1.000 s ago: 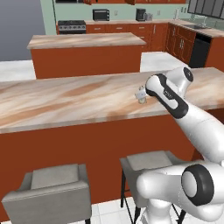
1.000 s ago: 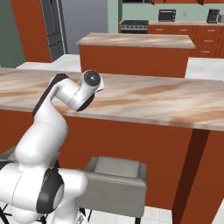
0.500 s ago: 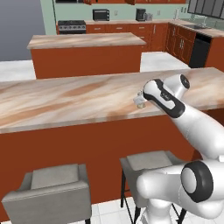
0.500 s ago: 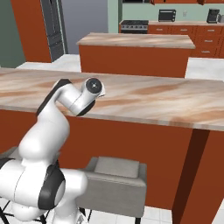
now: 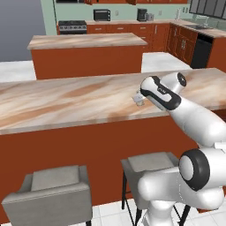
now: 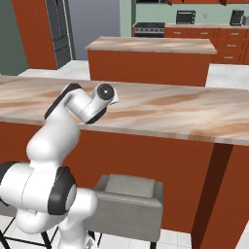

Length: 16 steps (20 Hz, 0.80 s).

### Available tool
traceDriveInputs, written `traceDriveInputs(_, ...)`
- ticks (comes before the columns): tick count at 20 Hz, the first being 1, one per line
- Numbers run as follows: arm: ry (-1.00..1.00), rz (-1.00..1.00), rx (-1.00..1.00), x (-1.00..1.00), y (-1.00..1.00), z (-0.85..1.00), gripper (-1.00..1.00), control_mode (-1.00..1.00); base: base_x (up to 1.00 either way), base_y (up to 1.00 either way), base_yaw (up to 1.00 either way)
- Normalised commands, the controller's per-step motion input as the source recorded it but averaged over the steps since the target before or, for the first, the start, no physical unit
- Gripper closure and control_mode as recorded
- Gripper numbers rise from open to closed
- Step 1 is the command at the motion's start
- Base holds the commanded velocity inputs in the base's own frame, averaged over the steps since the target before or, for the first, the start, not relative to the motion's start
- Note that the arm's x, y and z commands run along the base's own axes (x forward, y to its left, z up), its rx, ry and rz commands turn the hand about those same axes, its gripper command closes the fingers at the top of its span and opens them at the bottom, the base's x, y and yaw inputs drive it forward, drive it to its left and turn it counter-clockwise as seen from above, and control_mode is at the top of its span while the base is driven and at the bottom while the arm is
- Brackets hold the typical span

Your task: Get the candle and the beer from the cabinet and move them to the dining counter.

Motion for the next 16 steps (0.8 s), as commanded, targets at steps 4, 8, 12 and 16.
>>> traceDriveInputs(4, 0.0, 0.0, 0.0, 0.4, 0.0, -0.01, 1.0, -1.0, 0.0, 0.0, 0.0)
traceDriveInputs(8, -0.01, 0.0, 0.0, 0.27, 0.0, -0.15, 1.0, -1.0, 0.0, 0.0, 0.0)
traceDriveInputs(12, -0.02, 0.0, 0.0, 0.2, 0.0, -0.22, 1.0, -1.0, 0.0, 0.0, 0.0)
traceDriveInputs(16, -0.01, 0.0, 0.0, 0.05, 0.0, -0.3, 1.0, -1.0, 0.0, 0.0, 0.0)
